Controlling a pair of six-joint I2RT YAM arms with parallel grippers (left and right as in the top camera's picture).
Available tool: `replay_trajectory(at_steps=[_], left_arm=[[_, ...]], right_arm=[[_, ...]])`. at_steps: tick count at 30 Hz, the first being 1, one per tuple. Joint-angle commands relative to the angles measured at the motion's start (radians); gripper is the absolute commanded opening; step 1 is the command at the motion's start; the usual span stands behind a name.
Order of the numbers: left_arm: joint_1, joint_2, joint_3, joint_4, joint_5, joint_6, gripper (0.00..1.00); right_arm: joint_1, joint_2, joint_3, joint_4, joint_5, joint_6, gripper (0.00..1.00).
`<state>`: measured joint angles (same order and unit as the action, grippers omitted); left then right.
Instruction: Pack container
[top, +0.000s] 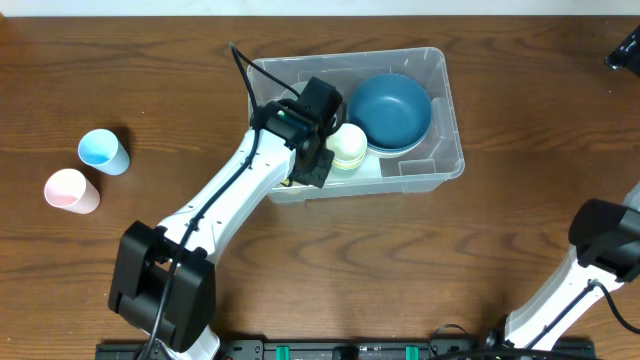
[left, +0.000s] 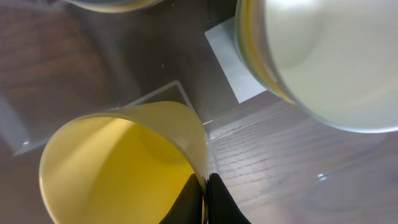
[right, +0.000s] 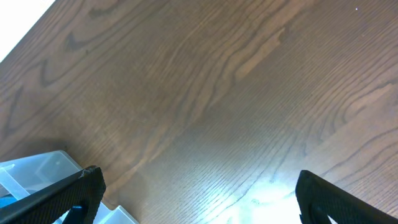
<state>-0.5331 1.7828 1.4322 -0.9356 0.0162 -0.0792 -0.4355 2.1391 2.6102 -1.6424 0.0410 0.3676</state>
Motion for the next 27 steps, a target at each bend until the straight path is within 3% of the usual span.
replay_trajectory(at_steps=[1, 4, 9, 17, 24, 27], left_arm=[[-0.001, 0.011, -0.022, 0.01, -0.001, -0.013, 0.06], [-0.001, 0.011, -0.031, 0.014, -0.001, -0.013, 0.06], [-0.001, 0.011, -0.035, 0.015, -0.001, -0.013, 0.23], [0.007, 0.008, -0.029, 0.034, -0.002, -0.013, 0.24], [0.095, -0.043, 0.093, 0.001, -0.002, -0.013, 0.3], [0.151, -0.081, 0.166, -0.019, -0.002, -0.012, 0.39]], right_arm=[[-0.003, -0.001, 0.006, -0.003, 0.004, 0.013, 0.99], [-0.003, -0.001, 0.006, -0.003, 0.004, 0.013, 0.99], [-0.003, -0.001, 0.006, -0.003, 0.003, 0.013, 0.99], [-0.003, -0.001, 0.006, -0.002, 0.004, 0.013, 0.99], [-0.003, -0.001, 0.006, -0.002, 0.003, 0.013, 0.99], [-0.003, -0.001, 0.006, -0.003, 0.004, 0.013, 0.99]])
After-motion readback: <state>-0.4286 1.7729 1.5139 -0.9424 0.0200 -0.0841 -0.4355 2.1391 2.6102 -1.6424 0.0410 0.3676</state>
